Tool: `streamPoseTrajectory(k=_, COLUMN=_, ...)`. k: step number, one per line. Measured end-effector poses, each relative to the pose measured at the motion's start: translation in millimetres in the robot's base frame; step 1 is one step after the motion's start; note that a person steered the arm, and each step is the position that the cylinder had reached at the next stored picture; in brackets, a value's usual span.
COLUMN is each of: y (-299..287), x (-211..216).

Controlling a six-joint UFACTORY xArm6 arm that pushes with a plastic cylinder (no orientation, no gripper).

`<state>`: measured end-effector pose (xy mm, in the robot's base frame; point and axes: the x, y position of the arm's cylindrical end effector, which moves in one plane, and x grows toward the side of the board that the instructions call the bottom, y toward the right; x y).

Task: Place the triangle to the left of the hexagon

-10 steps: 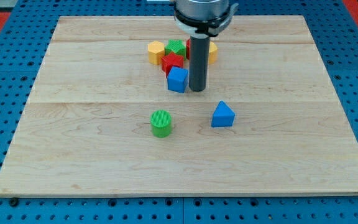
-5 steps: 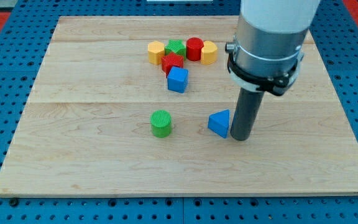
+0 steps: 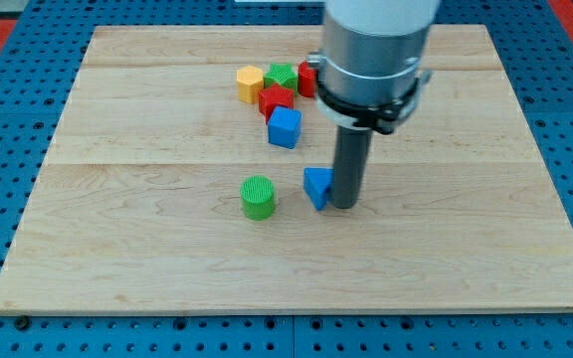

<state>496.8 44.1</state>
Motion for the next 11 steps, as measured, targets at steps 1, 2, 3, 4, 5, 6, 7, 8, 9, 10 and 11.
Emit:
streamPoseTrajectory(k=1, y=-34, x=-5)
streamPoseTrajectory(k=2, y=-41, x=-18)
streamPoseTrajectory(k=3, y=-45, x=-26)
streamPoseTrajectory(k=4, y=-70, x=-38)
streamPoseTrajectory(k=5, y=-92, x=-51)
streamPoseTrajectory(k=6, y=-113, x=-60)
streamPoseTrajectory(k=7, y=-127, x=-69)
streamPoseTrajectory(k=8, y=-128, x=-72)
streamPoseTrajectory(k=9, y=-128, x=-49)
streamPoseTrajectory(k=10, y=-128, x=-37)
streamPoseTrajectory(k=11, y=-128, x=-40)
